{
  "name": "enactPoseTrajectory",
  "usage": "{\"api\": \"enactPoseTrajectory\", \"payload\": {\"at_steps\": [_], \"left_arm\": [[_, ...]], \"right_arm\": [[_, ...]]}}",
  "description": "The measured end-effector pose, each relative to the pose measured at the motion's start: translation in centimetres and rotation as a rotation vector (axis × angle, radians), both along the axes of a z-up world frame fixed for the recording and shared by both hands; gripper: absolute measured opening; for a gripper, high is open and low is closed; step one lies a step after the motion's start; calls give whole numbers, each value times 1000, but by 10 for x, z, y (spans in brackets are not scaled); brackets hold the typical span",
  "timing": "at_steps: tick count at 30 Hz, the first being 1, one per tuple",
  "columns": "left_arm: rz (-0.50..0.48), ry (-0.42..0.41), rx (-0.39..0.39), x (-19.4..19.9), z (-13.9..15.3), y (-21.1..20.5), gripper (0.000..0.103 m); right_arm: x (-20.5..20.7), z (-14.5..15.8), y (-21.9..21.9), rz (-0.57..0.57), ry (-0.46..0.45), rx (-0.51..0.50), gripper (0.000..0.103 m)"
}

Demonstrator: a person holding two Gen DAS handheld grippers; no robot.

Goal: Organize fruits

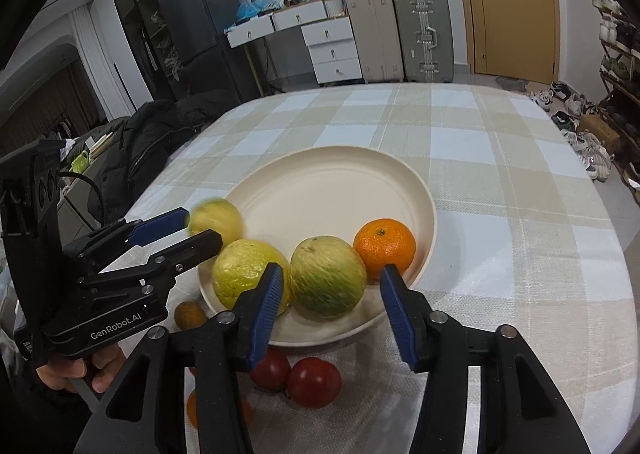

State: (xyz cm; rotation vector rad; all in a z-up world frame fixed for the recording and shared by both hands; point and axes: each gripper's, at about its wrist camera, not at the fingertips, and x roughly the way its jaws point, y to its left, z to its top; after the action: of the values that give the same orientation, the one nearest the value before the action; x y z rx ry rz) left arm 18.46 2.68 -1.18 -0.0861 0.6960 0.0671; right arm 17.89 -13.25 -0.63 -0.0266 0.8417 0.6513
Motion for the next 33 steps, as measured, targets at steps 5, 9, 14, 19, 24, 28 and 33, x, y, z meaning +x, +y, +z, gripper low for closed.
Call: {"api": "enactPoseTrajectory", "payload": {"at_steps": [5,9,14,19,24,28,33], "left_arm": [[24,-47,16,-23,14,2,85],[35,-67,-13,-43,27,8,101],[39,-95,-31,-69,38,10,102],[20,-79,7,-81,34,1,102],[13,-56,21,-82,28,-6,102],[9,-31,16,-78,22,-5,102],[3,-13,15,-75,17,-5,102]], "right_arm": [[-13,10,-17,-33,-29,35,86],[-23,14,-26,-25,-22,44,103],[-40,14,-29,1,-43,24,103],[-48,7,-27,28,-45,-23,103],[-48,-3,-29,14,-39,-90,103],[-44,-11,-28,4,-20,-117,103],[-42,-19,-24,17,-15,-165,103]]}}
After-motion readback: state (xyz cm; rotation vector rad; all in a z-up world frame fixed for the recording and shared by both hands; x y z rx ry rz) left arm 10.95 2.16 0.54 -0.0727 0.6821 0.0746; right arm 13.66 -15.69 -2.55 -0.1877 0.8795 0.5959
